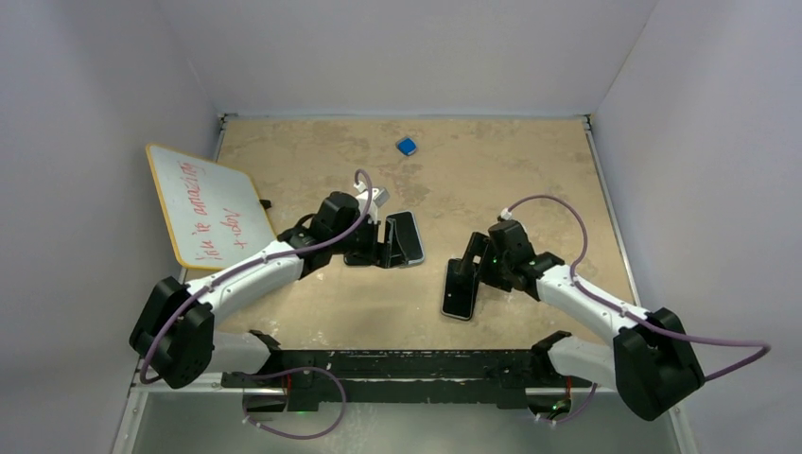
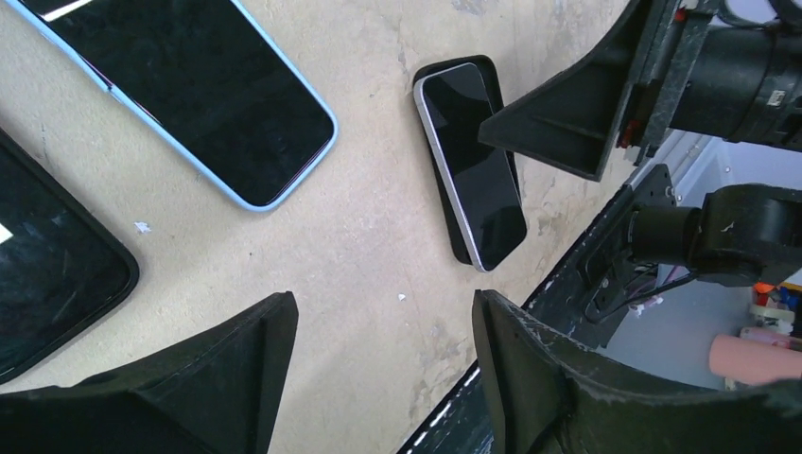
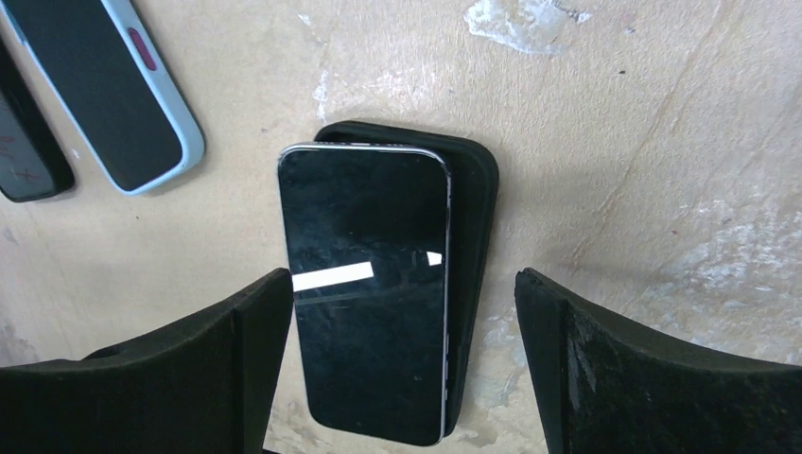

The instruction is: Put the phone into the phone case

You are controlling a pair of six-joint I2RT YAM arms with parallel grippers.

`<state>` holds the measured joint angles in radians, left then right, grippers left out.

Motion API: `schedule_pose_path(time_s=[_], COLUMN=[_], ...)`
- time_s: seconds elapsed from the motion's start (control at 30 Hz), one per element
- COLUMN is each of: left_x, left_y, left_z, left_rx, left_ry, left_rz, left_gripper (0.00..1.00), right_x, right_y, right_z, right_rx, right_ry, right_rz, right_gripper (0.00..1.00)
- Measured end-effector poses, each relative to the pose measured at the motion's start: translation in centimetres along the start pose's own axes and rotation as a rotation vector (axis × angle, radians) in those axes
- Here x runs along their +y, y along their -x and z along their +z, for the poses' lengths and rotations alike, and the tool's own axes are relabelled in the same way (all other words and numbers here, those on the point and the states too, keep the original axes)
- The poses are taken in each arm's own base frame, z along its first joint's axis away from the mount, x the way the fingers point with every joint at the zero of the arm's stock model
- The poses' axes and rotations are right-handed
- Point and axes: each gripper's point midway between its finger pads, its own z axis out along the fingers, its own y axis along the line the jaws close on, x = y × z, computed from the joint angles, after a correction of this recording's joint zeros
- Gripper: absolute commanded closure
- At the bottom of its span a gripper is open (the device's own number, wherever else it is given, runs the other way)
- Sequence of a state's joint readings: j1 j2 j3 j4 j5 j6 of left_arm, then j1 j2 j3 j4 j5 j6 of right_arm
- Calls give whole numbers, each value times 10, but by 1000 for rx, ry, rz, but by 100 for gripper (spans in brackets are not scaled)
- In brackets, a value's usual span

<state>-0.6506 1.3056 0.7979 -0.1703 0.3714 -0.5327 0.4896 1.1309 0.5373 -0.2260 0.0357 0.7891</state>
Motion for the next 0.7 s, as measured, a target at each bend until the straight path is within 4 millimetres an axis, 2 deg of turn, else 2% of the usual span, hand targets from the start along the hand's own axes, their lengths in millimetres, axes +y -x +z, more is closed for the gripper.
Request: schedule_pose_path(time_s=[0.17,0.3,0.53,0.7], left_x=[-1,-2,11,11], left_y=[2,4,-10,-20], left_z=[3,7,24,44], left_rx=[-15,-28,7,39], left_ry=[-8,-14,0,-21], left_rz=[-32,-51,-118,-151], left_gripper=[38,46,54,58], right_x=[0,13,43,49], right_y=[-14,-14,-16,-21], right_z=[10,14,24,26], right_rx=[62,77,108,132], right_ry=[39,127,309,354], right_rz=[-12,-59,-157,-184], right_gripper=[15,18,30,35])
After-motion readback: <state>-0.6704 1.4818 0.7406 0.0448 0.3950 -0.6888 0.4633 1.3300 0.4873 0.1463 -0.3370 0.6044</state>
